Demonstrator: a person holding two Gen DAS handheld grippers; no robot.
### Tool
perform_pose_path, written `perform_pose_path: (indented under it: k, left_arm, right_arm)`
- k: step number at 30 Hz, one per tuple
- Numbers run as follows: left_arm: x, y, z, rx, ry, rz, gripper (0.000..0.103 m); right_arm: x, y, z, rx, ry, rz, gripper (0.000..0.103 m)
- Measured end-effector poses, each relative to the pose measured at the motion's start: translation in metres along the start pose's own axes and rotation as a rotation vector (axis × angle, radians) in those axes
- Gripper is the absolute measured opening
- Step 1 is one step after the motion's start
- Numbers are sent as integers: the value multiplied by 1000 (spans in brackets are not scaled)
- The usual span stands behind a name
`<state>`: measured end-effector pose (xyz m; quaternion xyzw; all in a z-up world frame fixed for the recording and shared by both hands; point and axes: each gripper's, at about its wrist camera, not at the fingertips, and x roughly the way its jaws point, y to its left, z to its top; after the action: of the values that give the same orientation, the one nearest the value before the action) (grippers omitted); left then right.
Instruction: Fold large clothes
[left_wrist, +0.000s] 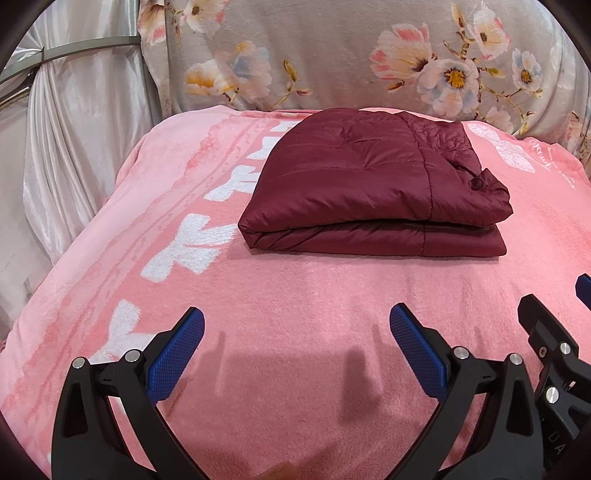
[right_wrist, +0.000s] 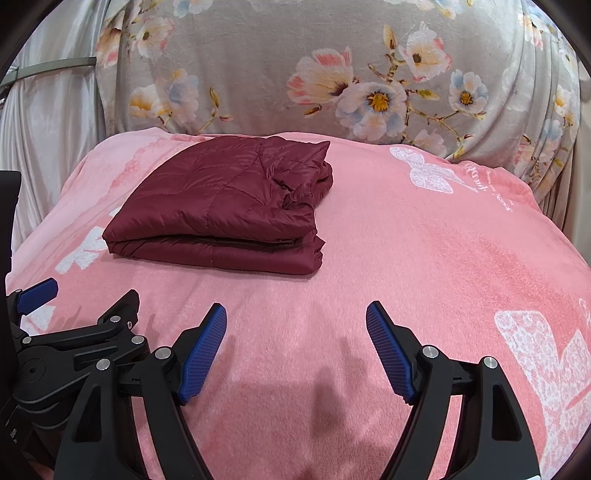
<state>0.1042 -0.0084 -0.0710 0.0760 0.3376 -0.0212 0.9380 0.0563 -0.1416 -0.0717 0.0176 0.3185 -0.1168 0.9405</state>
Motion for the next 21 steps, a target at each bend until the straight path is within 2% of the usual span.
perform_pose_path:
  k: [21]
  left_arm:
    - [1, 2, 0, 4, 0, -1, 98]
  right_arm:
    - [0, -1, 0, 0, 1, 1, 76]
